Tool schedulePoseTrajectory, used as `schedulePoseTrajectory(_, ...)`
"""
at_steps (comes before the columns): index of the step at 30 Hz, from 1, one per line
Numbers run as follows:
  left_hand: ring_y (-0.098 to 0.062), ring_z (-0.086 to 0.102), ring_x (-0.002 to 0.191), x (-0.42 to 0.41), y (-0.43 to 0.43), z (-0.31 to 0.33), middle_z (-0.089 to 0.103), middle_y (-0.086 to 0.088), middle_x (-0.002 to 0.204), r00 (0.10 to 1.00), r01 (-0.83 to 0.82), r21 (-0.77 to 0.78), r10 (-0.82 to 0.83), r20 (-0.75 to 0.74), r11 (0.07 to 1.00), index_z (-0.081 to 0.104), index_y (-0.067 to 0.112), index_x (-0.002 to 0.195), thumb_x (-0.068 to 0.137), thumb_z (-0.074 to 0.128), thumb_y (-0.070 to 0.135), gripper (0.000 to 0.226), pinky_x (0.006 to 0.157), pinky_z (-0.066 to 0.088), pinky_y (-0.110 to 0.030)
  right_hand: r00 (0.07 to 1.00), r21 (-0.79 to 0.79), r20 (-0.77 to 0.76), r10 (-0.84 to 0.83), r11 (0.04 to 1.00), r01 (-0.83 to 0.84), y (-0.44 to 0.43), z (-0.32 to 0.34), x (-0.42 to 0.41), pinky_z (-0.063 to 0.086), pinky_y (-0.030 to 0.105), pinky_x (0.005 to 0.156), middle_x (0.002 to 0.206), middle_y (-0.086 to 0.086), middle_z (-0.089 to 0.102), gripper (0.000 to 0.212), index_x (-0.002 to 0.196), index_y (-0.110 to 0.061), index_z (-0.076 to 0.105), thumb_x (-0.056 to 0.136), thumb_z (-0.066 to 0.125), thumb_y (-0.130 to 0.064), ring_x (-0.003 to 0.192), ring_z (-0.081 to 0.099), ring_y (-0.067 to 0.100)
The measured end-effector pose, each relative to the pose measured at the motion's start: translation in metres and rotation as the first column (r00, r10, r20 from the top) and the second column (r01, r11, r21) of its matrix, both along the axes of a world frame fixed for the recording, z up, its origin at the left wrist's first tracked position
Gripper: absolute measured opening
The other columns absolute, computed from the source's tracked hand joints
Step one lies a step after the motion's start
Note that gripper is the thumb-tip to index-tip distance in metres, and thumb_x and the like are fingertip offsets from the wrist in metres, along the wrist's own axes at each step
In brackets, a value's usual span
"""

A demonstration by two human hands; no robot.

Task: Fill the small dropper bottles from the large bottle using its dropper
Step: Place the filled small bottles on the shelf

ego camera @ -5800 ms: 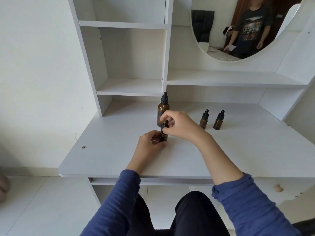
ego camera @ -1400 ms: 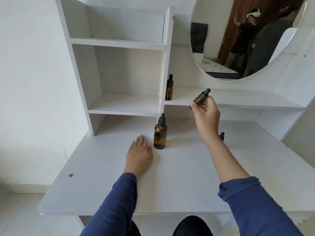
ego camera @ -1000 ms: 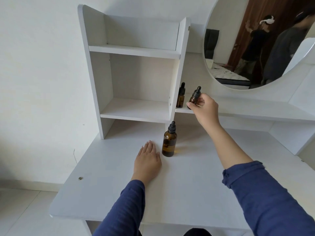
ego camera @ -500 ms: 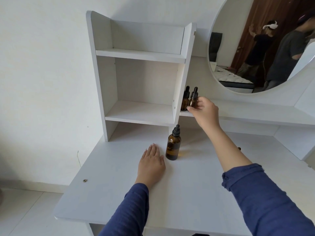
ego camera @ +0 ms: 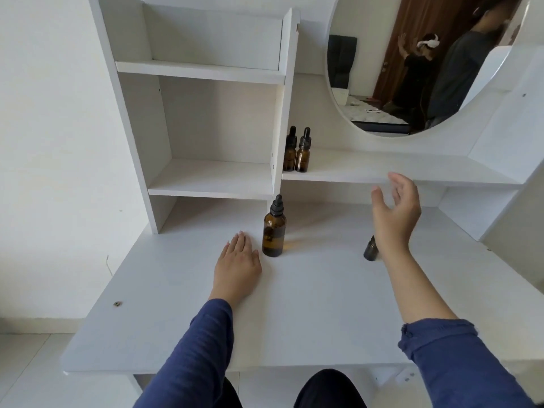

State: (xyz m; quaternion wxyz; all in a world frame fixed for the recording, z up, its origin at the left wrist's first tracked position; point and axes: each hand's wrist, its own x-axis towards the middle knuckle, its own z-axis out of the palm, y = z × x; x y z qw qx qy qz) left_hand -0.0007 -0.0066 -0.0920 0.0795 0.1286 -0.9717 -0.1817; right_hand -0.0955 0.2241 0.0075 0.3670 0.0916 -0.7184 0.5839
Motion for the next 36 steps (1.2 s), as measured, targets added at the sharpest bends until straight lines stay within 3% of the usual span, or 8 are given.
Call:
schedulePoseTrajectory(5,-0.017,0.004,0.146,-0.001,0.0,-0.001,0.006,-0.007,0.158,1.0,-0.001,-0.002,0.001,-0.004,1.0,0.008,0.007,0.149,0.101,0.019,0.03,0.054,0.118,0.001,-0.028,0.96,0.0,0.28,0.008,1.0,-0.008,0.028,-0.039,0.01,0.032,0.016,0.097,0.132,0.007,0.044,0.057,0.126,-0.007,0.04,0.079,0.071,-0.018,0.124,0.042,0.016)
schedulePoseTrajectory(8,-0.017,0.004,0.146,-0.001,0.0,0.0,0.007,-0.007,0.158,1.0,-0.005,-0.01,0.005,0.0,1.0,0.008,0.007,0.148,0.101,0.019,0.03,0.054,0.118,0.001,-0.028,0.891,0.057,0.453,0.019,0.997,-0.05,0.035,-0.056,0.014,0.036,0.01,0.082,0.132,0.005,0.038,0.066,0.128,-0.009,0.035,0.077,0.074,-0.022,0.123,0.039,0.017)
schedulePoseTrajectory(12,-0.017,0.005,0.146,-0.001,0.0,0.0,0.007,-0.007,0.158,1.0,-0.008,-0.015,0.008,-0.001,1.0,0.009,0.007,0.148,0.101,0.019,0.03,0.054,0.118,0.002,-0.028,0.828,0.151,0.561,0.009,0.982,-0.113,0.036,-0.073,0.012,0.037,0.028,0.089,0.13,0.007,0.043,0.065,0.124,-0.008,0.04,0.073,0.077,-0.022,0.118,0.046,0.022)
schedulePoseTrajectory(19,-0.016,0.004,0.146,0.0,0.0,0.001,0.007,-0.007,0.158,1.0,-0.005,-0.01,0.005,0.007,1.0,0.009,0.009,0.149,0.101,0.019,0.031,0.054,0.118,0.002,-0.028,0.866,0.218,0.495,-0.068,0.975,-0.048,0.034,-0.084,0.008,0.035,0.024,0.067,0.096,0.021,0.064,0.018,0.089,-0.004,0.055,0.076,0.067,-0.001,0.081,0.057,0.027)
schedulePoseTrajectory(24,-0.016,0.003,0.146,-0.001,0.0,0.002,0.006,-0.006,0.158,1.0,-0.002,-0.002,0.002,0.01,1.0,0.008,0.009,0.149,0.101,0.018,0.031,0.054,0.118,0.001,-0.028,0.932,0.065,0.362,-0.03,0.998,0.008,0.021,-0.057,0.003,0.042,0.009,0.06,0.091,0.017,0.067,0.015,0.089,-0.003,0.058,0.077,0.067,-0.002,0.08,0.062,0.024)
schedulePoseTrajectory(29,-0.016,0.003,0.146,0.001,0.0,0.003,0.006,-0.006,0.158,1.0,-0.005,0.006,0.005,0.004,1.0,0.007,0.009,0.149,0.101,0.018,0.031,0.053,0.119,0.002,-0.028,0.99,-0.072,0.121,0.077,0.995,-0.069,-0.004,-0.001,-0.006,0.048,0.004,0.073,0.102,0.016,0.064,0.022,0.097,-0.005,0.058,0.078,0.068,-0.009,0.093,0.064,0.022)
schedulePoseTrajectory(34,-0.016,0.004,0.146,0.002,0.0,0.004,0.007,-0.006,0.158,1.0,-0.012,0.015,0.012,-0.008,1.0,0.01,0.009,0.149,0.101,0.018,0.03,0.053,0.119,0.003,-0.028,0.976,0.113,0.137,0.17,0.976,-0.185,-0.037,0.044,-0.018,0.042,-0.002,0.062,0.102,0.016,0.064,0.022,0.096,-0.004,0.059,0.077,0.069,-0.008,0.08,0.061,0.014)
schedulePoseTrajectory(36,-0.016,0.005,0.146,0.002,0.0,0.004,0.008,-0.006,0.158,1.0,-0.014,0.02,0.014,-0.013,1.0,0.01,0.009,0.149,0.101,0.018,0.029,0.052,0.119,0.003,-0.028,0.966,0.2,0.175,0.191,0.954,-0.225,-0.046,0.051,-0.021,0.043,0.003,0.063,0.095,0.012,0.067,0.021,0.092,-0.005,0.059,0.075,0.07,-0.009,0.078,0.061,0.015)
